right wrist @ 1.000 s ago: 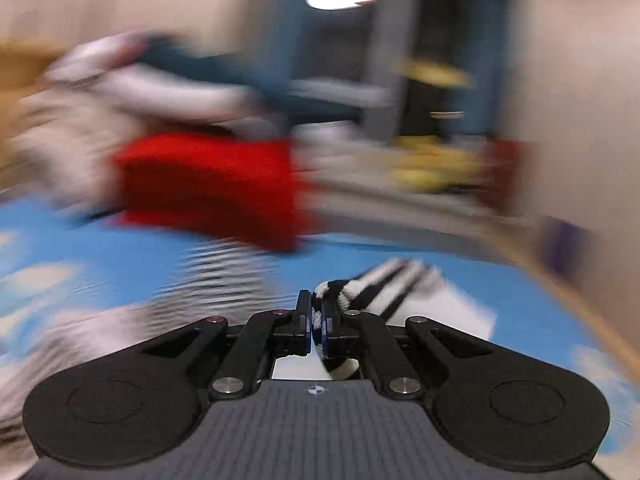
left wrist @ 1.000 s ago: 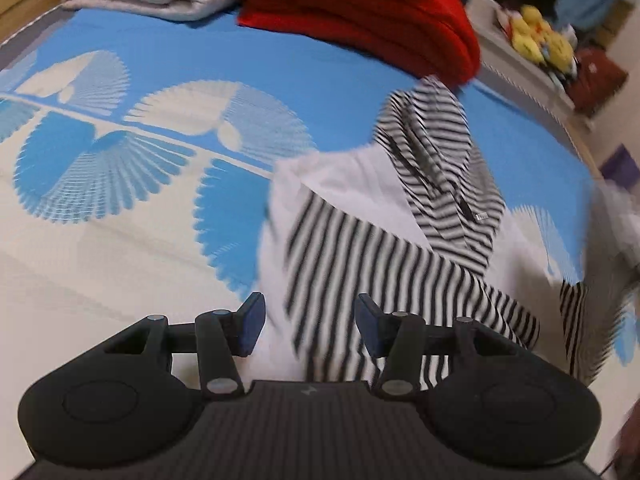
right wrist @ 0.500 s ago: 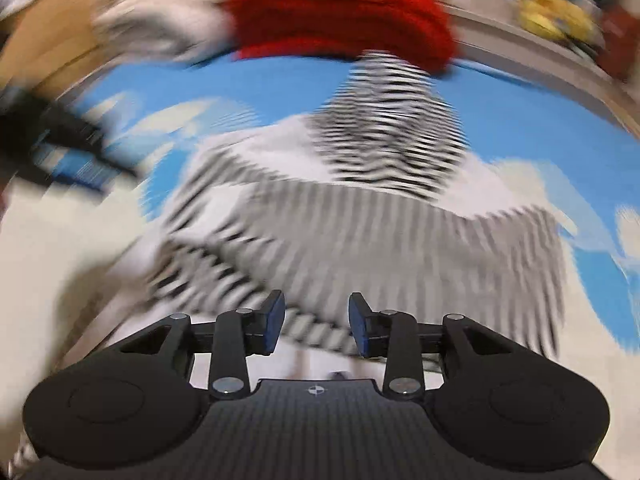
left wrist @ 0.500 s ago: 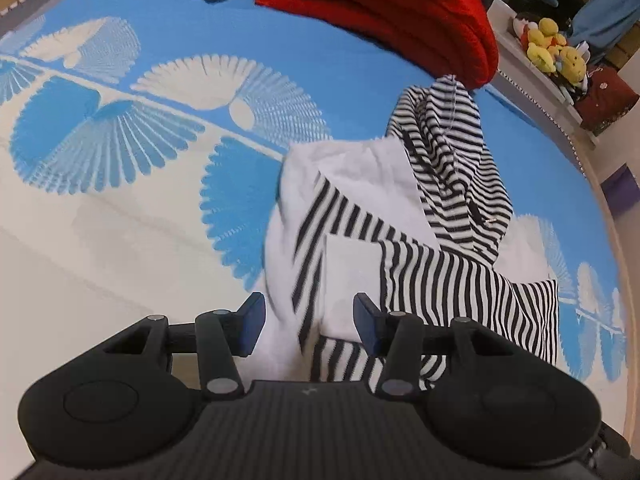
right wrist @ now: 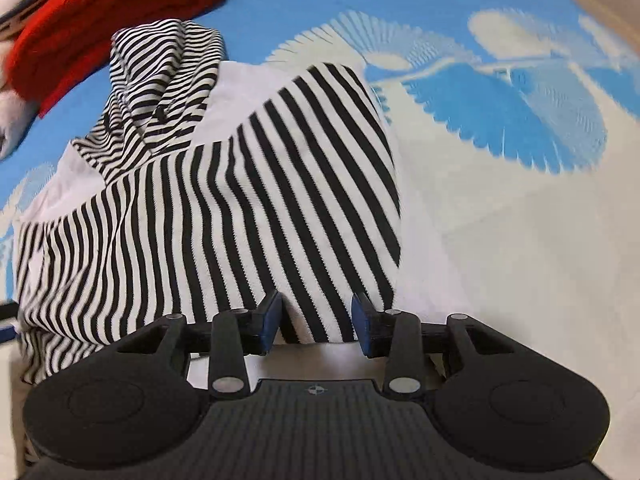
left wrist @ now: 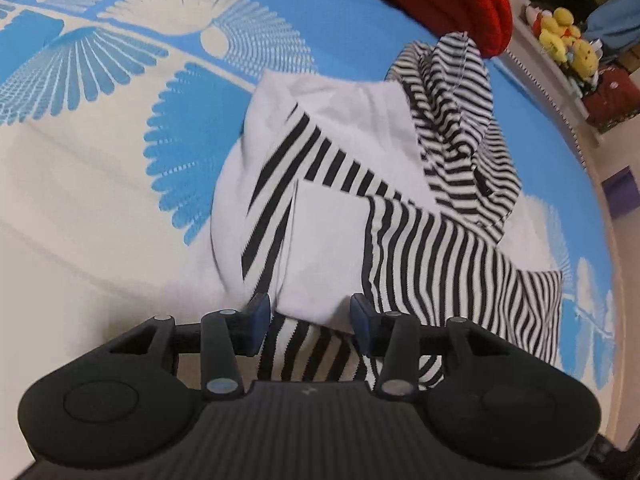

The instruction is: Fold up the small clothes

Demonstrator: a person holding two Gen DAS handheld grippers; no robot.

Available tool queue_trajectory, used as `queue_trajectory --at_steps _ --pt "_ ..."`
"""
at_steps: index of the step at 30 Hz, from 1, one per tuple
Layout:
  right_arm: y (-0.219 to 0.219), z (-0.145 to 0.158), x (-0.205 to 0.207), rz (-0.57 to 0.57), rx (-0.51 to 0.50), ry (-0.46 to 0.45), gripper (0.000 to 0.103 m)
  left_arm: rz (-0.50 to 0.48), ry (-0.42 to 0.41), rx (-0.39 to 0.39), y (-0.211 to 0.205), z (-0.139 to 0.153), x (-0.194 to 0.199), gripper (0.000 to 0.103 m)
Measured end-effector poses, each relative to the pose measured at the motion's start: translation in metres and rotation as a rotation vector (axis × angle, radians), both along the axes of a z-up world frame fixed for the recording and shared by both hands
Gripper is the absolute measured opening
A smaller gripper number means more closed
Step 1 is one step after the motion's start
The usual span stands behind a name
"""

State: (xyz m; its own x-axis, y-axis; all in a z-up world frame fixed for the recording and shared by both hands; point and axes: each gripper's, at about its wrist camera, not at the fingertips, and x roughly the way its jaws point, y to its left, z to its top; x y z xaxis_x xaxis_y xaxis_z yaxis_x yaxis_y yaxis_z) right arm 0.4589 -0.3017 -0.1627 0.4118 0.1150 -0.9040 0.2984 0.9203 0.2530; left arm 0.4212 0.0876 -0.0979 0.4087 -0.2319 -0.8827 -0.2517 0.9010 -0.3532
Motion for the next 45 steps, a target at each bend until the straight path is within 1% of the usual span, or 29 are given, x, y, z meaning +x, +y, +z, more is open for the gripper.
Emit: queue_trajectory --at_steps 4,6,7,8,9,10,12,15,17,20,22,23,25,26,28,30,31,32,34,35,36,38,40,41,42,44,45 --pt "-0.007 0.001 0.0 -0.021 0.018 0.004 0.04 -0.002 -0.003 0.024 -0.006 -0.003 0.001 0.049" --pt "-0.008 0.0 0.002 -0.033 0.03 0.007 0.04 -0.008 -0.007 0.037 -0.007 -0.003 0.001 0.045" --pt "-0.007 -0.001 0.003 -0.034 0.03 0.008 0.04 -0.015 -0.011 0.046 -0.008 -0.002 0.001 0.038" --pt "-0.007 -0.001 0.004 -0.033 0.029 0.009 0.04 -0.024 -0.018 0.063 -0.01 -0.001 0.001 0.019" --pt "-0.007 -0.001 0.003 -0.034 0.026 0.008 0.04 -0.041 -0.027 0.087 -0.011 0.001 0.0 0.01" --pt "-0.007 0.0 0.003 -0.034 0.023 0.009 0.04 -0.056 -0.043 0.103 -0.012 0.005 -0.001 0.01" --pt "-0.007 0.001 0.002 -0.038 0.021 0.01 0.04 -0.07 -0.072 0.107 -0.012 0.012 -0.003 0.007" --pt "-0.006 0.002 0.003 -0.048 0.017 0.014 0.04 -0.08 -0.115 0.109 -0.01 0.027 -0.008 0.007" --pt "-0.005 0.006 0.003 -0.056 0.01 0.011 0.04 -0.068 -0.145 0.109 -0.008 0.039 -0.012 0.006" --pt "-0.003 0.016 0.004 -0.055 -0.009 -0.021 0.04 -0.051 -0.173 0.128 -0.008 0.054 -0.02 0.007" --pt "-0.002 0.019 0.005 -0.05 -0.034 -0.035 0.041 -0.054 -0.147 0.135 -0.009 0.053 -0.022 0.007" --pt "-0.003 0.017 0.005 -0.054 -0.05 -0.029 0.041 -0.055 -0.106 0.133 -0.008 0.046 -0.02 0.008" --pt "-0.009 0.007 0.006 -0.082 -0.055 0.011 0.041 -0.046 -0.032 0.13 -0.004 0.034 -0.017 0.01" --pt "-0.013 0.002 0.006 -0.104 -0.051 0.033 0.041 -0.041 -0.022 0.166 -0.005 0.032 -0.016 0.01" --pt "-0.018 0.001 0.006 -0.126 -0.041 0.039 0.039 -0.065 -0.072 0.218 -0.008 0.04 -0.015 0.01" --pt "-0.017 0.007 0.005 -0.139 -0.054 0.022 0.039 -0.093 -0.123 0.201 -0.013 0.047 -0.014 0.01" --pt "-0.016 0.01 0.005 -0.147 -0.054 0.005 0.04 -0.108 -0.128 0.182 -0.015 0.047 -0.014 0.01" --pt "-0.015 0.012 0.005 -0.143 -0.055 -0.009 0.04 -0.124 -0.119 0.156 -0.016 0.042 -0.012 0.011" --pt "-0.013 0.007 0.007 -0.11 -0.074 0.004 0.04 -0.133 -0.036 0.119 -0.019 0.022 -0.007 0.013" --pt "-0.013 0.003 0.007 -0.109 -0.072 0.023 0.04 -0.135 0.024 0.119 -0.019 0.009 -0.006 0.013" --pt "-0.015 -0.001 0.006 -0.115 -0.056 0.037 0.04 -0.134 0.058 0.13 -0.019 0.001 -0.005 0.013" --pt "-0.014 0.002 0.006 -0.117 -0.078 0.024 0.04 -0.128 0.049 0.139 -0.02 0.002 -0.005 0.013" --pt "-0.011 0.012 0.006 -0.104 -0.089 -0.011 0.04 -0.132 0.005 0.157 -0.024 0.014 -0.005 0.018" --pt "-0.01 0.017 0.005 -0.092 -0.096 -0.028 0.04 -0.139 -0.02 0.17 -0.027 0.02 -0.006 0.024" --pt "-0.01 0.019 0.005 -0.08 -0.113 -0.039 0.041 -0.145 -0.04 0.189 -0.03 0.025 -0.006 0.026" --pt "-0.009 0.022 0.004 -0.054 -0.159 -0.045 0.041 -0.151 -0.056 0.221 -0.038 0.03 -0.008 0.026" --pt "-0.01 0.023 0.004 -0.043 -0.168 -0.041 0.041 -0.151 -0.057 0.226 -0.04 0.031 -0.008 0.026"
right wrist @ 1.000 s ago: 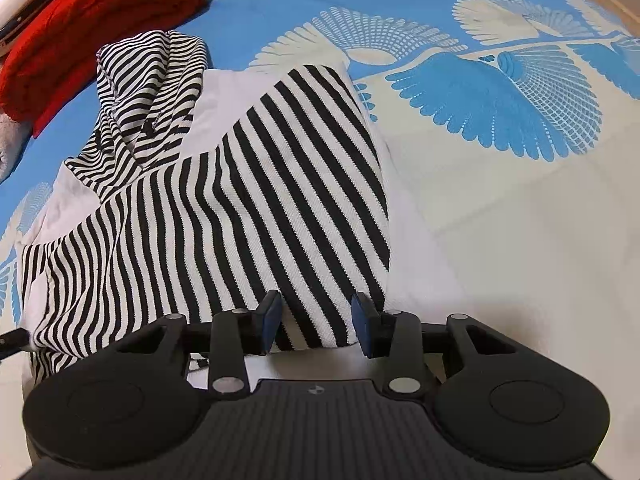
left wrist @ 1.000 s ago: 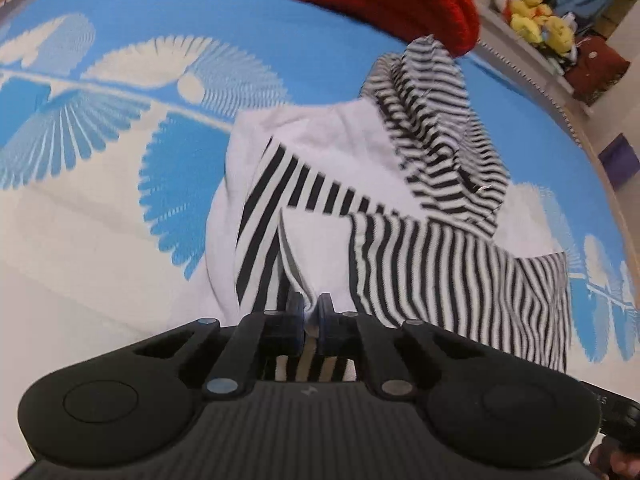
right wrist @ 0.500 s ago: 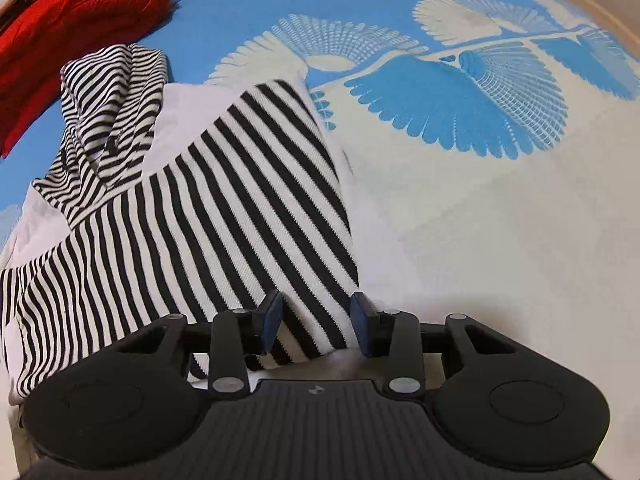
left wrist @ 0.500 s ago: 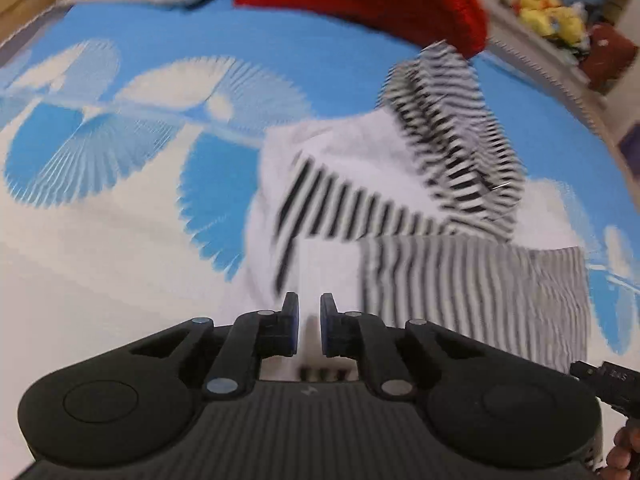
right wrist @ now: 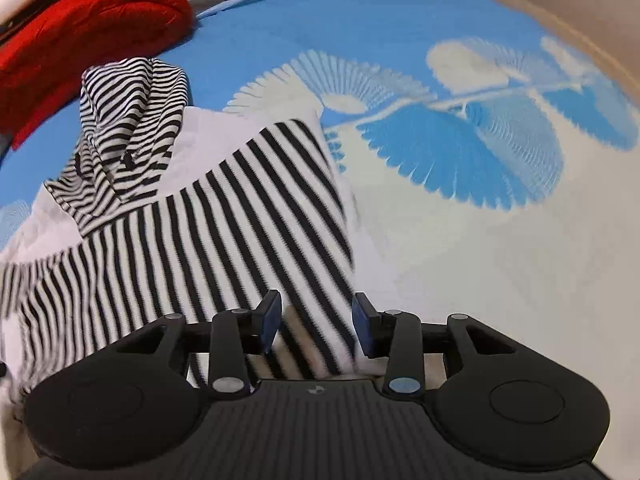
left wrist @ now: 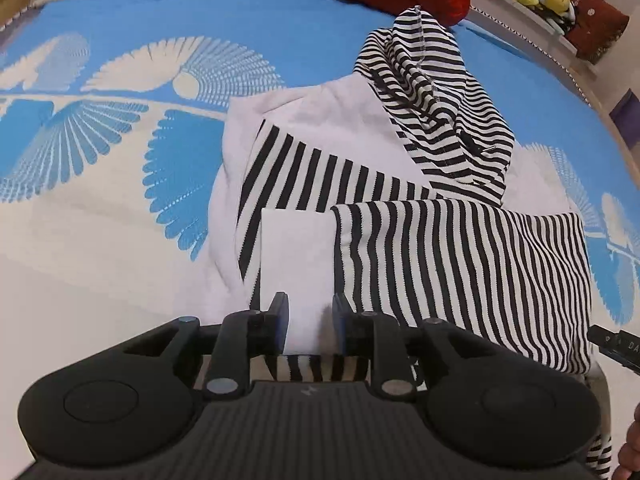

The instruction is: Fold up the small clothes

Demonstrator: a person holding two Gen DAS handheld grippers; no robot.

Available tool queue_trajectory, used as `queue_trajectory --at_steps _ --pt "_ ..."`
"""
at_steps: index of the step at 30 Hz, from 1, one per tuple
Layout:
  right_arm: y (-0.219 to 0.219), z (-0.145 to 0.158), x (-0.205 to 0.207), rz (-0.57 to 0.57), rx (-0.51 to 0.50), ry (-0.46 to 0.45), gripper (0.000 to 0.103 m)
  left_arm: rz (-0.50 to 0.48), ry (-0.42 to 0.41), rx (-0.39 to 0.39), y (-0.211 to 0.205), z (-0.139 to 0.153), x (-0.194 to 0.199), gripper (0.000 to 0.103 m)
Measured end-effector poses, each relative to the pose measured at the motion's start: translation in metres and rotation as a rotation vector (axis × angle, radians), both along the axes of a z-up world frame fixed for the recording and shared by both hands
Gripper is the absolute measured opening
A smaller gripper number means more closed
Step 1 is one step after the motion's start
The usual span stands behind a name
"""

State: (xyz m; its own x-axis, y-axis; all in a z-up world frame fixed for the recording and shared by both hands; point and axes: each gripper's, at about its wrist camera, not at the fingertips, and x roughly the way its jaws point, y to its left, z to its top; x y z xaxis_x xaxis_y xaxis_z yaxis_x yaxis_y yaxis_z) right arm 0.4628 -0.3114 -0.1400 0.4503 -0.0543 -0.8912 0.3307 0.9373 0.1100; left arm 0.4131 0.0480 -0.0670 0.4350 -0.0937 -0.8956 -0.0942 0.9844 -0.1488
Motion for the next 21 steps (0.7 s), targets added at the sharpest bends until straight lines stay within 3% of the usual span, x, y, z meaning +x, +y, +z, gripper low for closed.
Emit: queue_trajectory --at_steps 7,11,17,21 --pt "-0.004 0.0 -0.009 0.077 -0.025 0.009 0.042 -0.011 -0.055 0.036 -0.01 0.014 -0.002 0.027" --pt "-0.018 -0.026 -0.013 0.048 0.026 0.118 0.044 -0.018 -0.074 0.042 -0.017 0.019 -0.003 0.027" --pt "-0.025 0.009 -0.018 0.063 0.042 0.026 0.044 -0.038 -0.14 0.053 -0.019 0.038 -0.004 0.027" --pt "-0.04 0.017 -0.018 0.085 -0.045 0.017 0.044 -0.067 -0.174 0.065 -0.019 0.047 0.009 0.027"
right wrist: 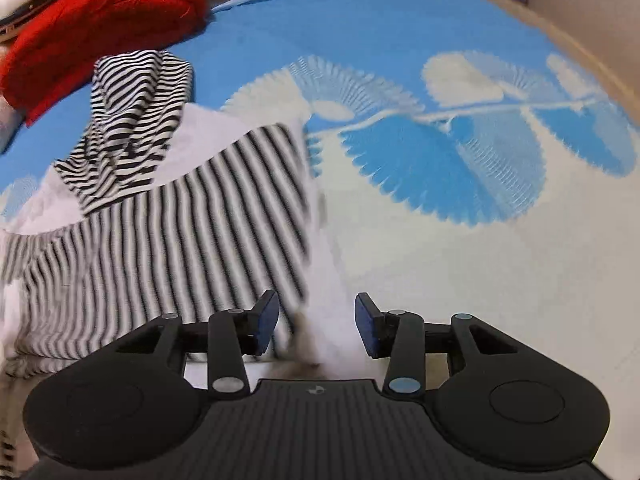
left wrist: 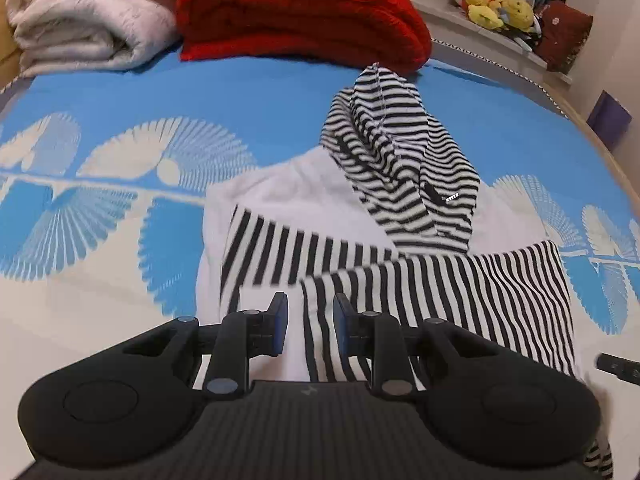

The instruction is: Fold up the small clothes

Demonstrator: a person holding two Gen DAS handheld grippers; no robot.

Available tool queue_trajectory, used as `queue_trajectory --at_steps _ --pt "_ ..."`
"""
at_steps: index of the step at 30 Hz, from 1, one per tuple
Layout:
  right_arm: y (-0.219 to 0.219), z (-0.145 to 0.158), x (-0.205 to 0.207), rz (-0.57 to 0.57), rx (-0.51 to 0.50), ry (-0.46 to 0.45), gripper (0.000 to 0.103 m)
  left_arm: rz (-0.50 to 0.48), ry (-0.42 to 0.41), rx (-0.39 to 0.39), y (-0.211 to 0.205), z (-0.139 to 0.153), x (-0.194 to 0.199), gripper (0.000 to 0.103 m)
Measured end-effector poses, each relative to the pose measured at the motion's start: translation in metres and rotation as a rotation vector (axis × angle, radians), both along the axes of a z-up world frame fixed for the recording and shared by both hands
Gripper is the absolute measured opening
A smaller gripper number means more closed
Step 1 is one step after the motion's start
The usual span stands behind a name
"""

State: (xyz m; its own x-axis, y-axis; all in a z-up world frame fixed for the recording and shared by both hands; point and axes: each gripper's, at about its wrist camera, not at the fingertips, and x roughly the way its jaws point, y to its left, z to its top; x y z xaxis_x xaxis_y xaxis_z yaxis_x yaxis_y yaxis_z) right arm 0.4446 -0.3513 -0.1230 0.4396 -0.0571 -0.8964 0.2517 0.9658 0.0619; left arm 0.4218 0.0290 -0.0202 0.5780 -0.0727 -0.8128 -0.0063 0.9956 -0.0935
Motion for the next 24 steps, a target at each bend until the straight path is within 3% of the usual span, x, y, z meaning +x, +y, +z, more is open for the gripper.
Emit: queue_trajectory --at_steps 4,9,15,20,24 --pt "-0.02 0.001 -0.005 0.003 -0.13 0.008 0.044 -0.048 -0.048 0.046 -0.008 0.005 0.039 0.027" --pt "-0.033 -0.005 -0.009 0.028 -0.232 0.029 0.044 -0.111 -0.113 0.099 -0.024 0.004 0.12 0.027" --pt "-0.036 -0.015 -0.006 0.038 -0.253 0.065 0.044 -0.123 -0.148 0.124 -0.04 -0.019 0.236 0.027" --pt "-0.03 -0.023 -0.005 0.059 -0.244 0.089 0.044 -0.048 -0.119 0.085 -0.036 -0.054 0.332 0.028" --pt "-0.028 -0.023 -0.001 0.054 -0.238 0.087 0.044 -0.018 -0.118 0.019 -0.038 -0.073 0.387 0.063"
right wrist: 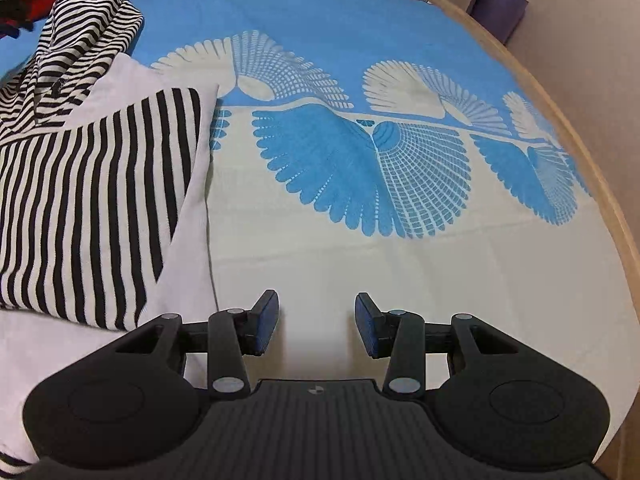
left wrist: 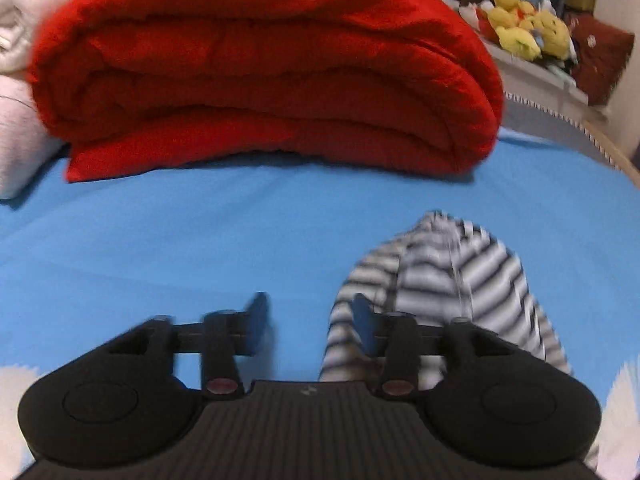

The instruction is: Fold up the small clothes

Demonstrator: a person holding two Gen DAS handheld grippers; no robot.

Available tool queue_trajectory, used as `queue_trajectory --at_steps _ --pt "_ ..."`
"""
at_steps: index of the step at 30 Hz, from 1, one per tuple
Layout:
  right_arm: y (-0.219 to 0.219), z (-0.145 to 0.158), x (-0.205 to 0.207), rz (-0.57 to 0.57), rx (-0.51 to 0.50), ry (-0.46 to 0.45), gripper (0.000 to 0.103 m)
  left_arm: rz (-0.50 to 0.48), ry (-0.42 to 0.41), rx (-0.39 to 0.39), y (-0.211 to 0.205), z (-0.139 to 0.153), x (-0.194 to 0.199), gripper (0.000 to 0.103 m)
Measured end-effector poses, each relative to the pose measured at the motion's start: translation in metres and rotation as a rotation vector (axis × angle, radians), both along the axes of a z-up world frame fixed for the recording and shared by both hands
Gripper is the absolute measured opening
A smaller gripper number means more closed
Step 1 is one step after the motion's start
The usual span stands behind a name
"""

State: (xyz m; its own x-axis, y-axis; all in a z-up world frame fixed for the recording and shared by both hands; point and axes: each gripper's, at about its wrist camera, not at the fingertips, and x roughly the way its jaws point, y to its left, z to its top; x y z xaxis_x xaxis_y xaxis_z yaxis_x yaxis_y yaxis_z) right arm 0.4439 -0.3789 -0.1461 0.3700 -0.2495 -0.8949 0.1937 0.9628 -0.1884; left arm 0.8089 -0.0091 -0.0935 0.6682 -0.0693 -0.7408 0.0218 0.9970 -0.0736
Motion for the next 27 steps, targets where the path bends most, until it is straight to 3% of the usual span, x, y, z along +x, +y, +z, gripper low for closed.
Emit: queue_trajectory --at_steps 2,7,8,9,10,12,16,19,23,25,27 --pt "0.003 0.001 0.002 0.002 0.006 -0.005 0.044 -0.007 0.01 -0.029 -0.007 -0.008 0.021 0.066" --pt "0.011 -0.001 0.006 0.023 0.001 0.0 0.044 -0.084 0.059 0.028 -0.032 -0.031 0.05 0.064" --pt "0.011 0.0 0.006 0.023 0.001 -0.001 0.044 -0.1 0.068 0.037 -0.037 -0.035 0.052 0.055" --pt "0.011 -0.001 0.007 0.021 0.0 -0.002 0.044 -0.127 0.086 0.042 -0.042 -0.039 0.054 0.022" --pt "0.012 -0.001 0.007 0.021 0.0 -0.002 0.044 -0.157 0.104 0.054 -0.047 -0.042 0.053 0.006" --pt "0.012 -0.001 0.007 0.019 0.005 0.001 0.044 -0.189 0.045 0.126 -0.056 -0.032 0.043 0.003" --pt "0.012 0.008 0.006 0.015 0.025 -0.023 0.044 -0.277 -0.092 0.182 -0.064 0.013 0.004 0.003" --pt "0.008 0.02 0.006 -0.006 0.052 -0.057 0.044 -0.41 -0.206 0.17 -0.07 0.055 -0.061 0.003" --pt "0.004 0.038 0.003 -0.047 0.107 -0.11 0.044 -0.682 -0.317 0.166 -0.072 0.089 -0.197 0.003" --pt "0.004 0.047 0.001 -0.057 0.147 -0.142 0.044 -0.821 -0.308 0.153 -0.063 0.093 -0.279 0.003" --pt "0.003 0.057 -0.002 -0.071 0.178 -0.181 0.044 -0.89 -0.256 0.153 -0.049 0.089 -0.347 0.003"
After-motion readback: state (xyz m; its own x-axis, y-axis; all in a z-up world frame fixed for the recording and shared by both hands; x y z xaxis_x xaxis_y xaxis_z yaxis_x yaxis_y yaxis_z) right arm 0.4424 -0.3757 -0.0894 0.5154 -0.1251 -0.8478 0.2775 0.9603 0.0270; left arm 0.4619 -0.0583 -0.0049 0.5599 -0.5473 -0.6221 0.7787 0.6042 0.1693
